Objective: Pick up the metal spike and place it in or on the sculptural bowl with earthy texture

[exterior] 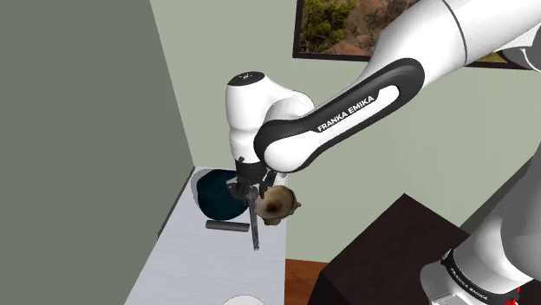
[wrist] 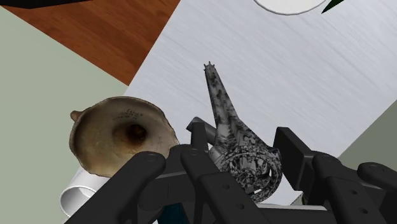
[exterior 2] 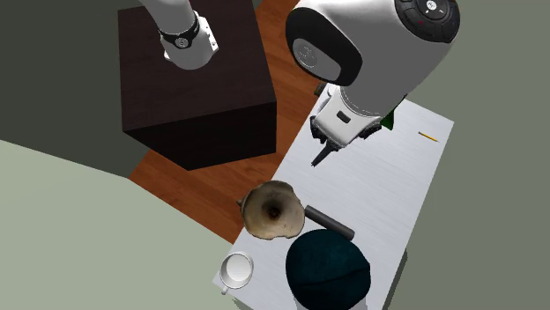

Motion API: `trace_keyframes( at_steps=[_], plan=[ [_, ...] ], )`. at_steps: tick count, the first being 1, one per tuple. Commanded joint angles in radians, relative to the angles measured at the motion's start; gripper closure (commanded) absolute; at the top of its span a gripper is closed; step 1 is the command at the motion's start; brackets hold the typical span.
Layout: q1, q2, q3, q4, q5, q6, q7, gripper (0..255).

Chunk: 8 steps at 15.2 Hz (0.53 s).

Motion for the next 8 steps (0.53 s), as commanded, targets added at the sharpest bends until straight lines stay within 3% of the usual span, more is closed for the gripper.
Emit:
trace_keyframes(
  at_steps=[1,8],
  plan=[
    [-0.004,-0.018,0.004,0.009,0.014,-0.024,-0.010,255],
    [-0.013,-0.070,0.014,0.049,0.052,-0.107,-0.036,255]
  ],
)
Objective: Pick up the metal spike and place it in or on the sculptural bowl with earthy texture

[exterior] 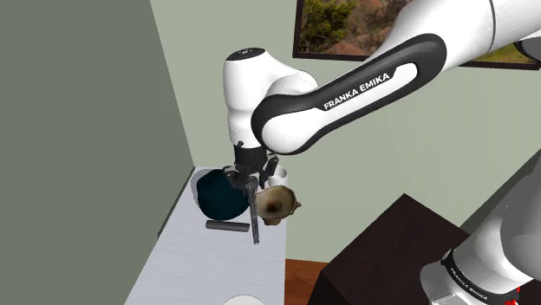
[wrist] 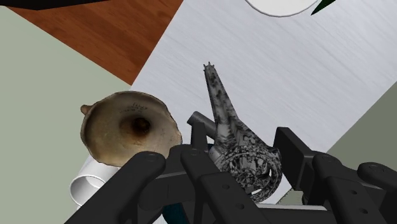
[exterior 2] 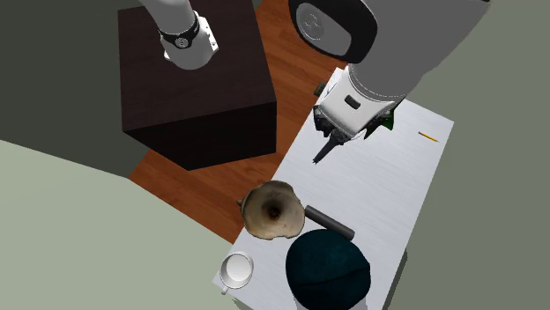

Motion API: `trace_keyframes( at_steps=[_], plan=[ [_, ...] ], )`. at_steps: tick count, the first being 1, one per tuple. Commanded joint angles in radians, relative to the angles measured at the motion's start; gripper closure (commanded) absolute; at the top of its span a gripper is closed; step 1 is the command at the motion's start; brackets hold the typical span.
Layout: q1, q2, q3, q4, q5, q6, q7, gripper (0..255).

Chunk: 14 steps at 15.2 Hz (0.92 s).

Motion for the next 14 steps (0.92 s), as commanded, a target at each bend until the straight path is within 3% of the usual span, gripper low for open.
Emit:
trace_keyframes(
  at_steps=[1,14],
  plan=[
    [-0.002,-0.013,0.002,0.016,0.010,-0.026,-0.008,255],
    [-0.011,-0.079,0.008,0.122,0.056,-0.187,-0.040,255]
  ],
)
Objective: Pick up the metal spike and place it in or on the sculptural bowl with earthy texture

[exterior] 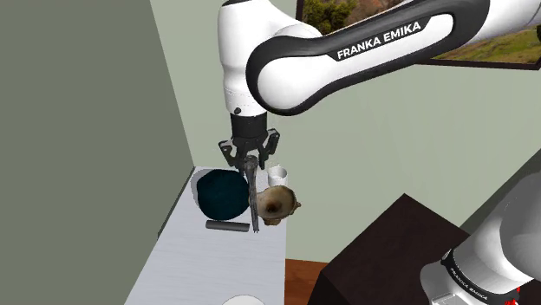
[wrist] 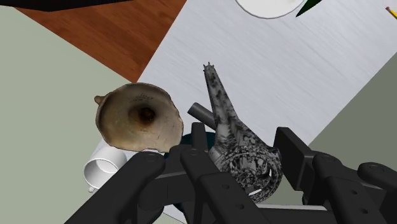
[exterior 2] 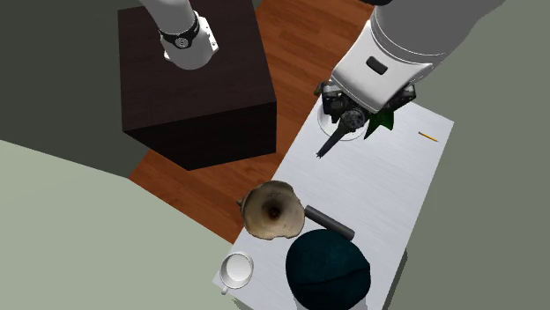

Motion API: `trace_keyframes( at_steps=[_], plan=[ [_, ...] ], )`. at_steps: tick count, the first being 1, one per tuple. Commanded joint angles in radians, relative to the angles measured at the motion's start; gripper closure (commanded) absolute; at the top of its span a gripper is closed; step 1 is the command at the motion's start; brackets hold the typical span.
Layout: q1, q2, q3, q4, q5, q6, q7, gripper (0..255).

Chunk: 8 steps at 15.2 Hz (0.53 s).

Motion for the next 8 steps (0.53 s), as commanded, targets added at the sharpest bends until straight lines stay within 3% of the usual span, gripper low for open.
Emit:
trace_keyframes(
  at_steps=[1,8],
  plan=[
    [-0.013,-0.015,-0.008,0.018,0.010,-0.030,-0.026,255],
    [-0.088,-0.052,-0.071,0.114,0.034,-0.155,-0.176,255]
  ],
)
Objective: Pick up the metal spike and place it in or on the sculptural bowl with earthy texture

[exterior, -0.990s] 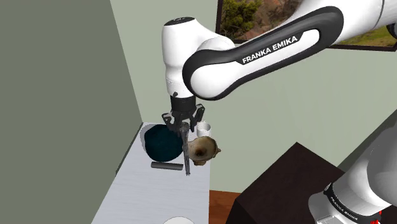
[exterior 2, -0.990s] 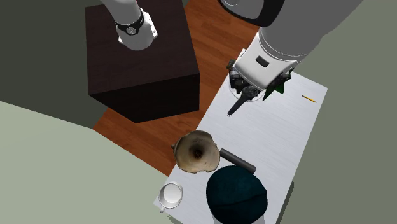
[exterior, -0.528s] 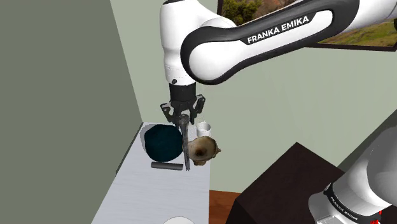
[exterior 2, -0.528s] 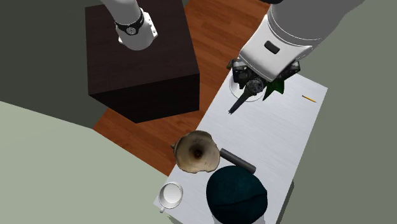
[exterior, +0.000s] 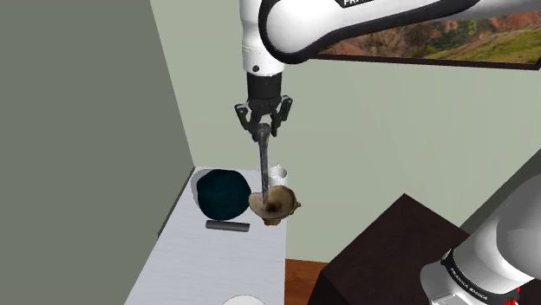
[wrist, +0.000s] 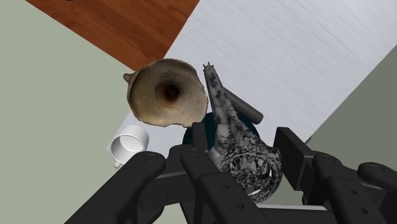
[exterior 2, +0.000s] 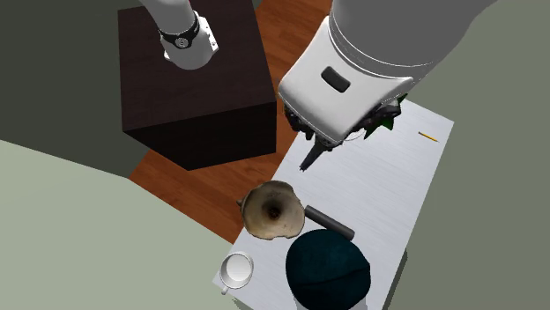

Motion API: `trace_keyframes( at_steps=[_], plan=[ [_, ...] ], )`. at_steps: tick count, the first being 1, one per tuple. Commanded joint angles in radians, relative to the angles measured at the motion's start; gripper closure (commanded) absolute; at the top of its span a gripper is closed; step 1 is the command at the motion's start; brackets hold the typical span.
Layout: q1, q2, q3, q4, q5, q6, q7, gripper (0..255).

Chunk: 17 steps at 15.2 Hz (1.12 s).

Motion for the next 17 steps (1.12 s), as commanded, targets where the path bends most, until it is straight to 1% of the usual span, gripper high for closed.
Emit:
trace_keyframes(
  at_steps=[1,6,10,11,17],
  plan=[
    [-0.020,-0.013,-0.017,0.038,0.008,-0.049,-0.042,255],
    [-0.066,0.004,-0.060,0.154,0.002,-0.148,-0.133,255],
    [-0.099,0.041,-0.089,0.276,-0.012,-0.234,-0.199,255],
    [-0.100,0.043,-0.090,0.280,-0.012,-0.237,-0.201,255],
    [-0.104,0.029,-0.093,0.182,-0.007,-0.152,-0.203,255]
  ],
)
